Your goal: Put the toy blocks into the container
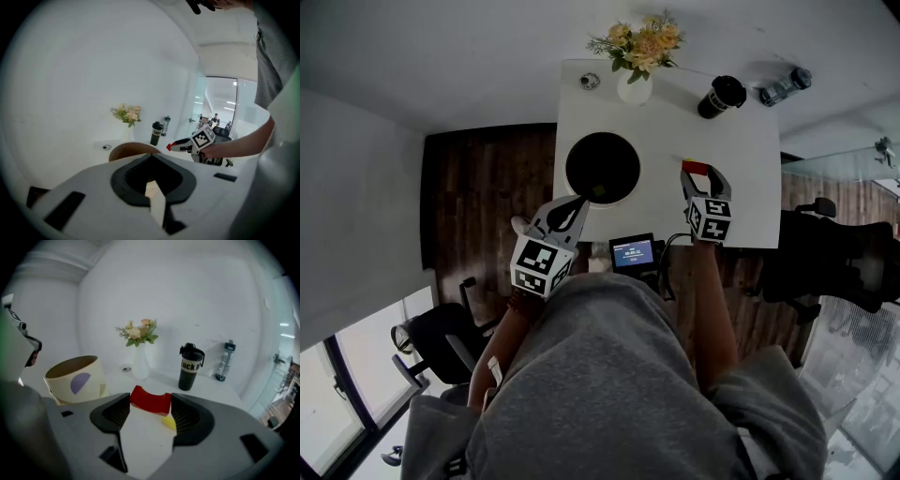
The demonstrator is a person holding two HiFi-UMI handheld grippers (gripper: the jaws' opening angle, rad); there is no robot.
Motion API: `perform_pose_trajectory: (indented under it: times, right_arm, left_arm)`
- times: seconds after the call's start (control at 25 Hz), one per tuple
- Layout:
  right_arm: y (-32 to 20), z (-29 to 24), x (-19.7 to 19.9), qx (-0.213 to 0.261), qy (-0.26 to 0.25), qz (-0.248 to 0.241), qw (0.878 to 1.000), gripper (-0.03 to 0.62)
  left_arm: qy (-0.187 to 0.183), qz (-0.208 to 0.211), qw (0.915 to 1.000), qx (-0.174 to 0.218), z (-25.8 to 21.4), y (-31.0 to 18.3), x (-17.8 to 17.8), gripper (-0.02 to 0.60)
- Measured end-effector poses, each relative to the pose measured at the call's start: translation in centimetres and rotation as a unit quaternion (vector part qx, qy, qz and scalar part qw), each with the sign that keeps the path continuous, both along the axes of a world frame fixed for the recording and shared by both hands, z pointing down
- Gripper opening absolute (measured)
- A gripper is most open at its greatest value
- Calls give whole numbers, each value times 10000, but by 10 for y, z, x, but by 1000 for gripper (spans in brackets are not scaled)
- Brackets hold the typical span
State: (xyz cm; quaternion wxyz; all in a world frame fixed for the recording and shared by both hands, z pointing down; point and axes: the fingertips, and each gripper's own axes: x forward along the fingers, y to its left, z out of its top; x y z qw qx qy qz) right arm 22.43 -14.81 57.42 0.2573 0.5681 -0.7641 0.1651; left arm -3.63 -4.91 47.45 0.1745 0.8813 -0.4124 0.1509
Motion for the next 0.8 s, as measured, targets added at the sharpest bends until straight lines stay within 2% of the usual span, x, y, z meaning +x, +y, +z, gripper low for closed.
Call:
perform_pose_trajectory:
  times: [0.16, 0.4, 0.8]
  right_arm:
    - [-8, -41, -35, 480, -88, -613, 9969, 279]
    - [-6, -94, -93, 1038, -135, -1561, 9822, 279]
    - [10, -112, -159, 1257, -23, -2620, 9568, 279]
  left_arm:
    - [9, 2, 10000, 1, 1, 0, 1, 3]
    - [40, -51, 10000, 10, 0, 0, 0, 3]
    - [38, -165, 9998, -36, 4, 1, -9, 3]
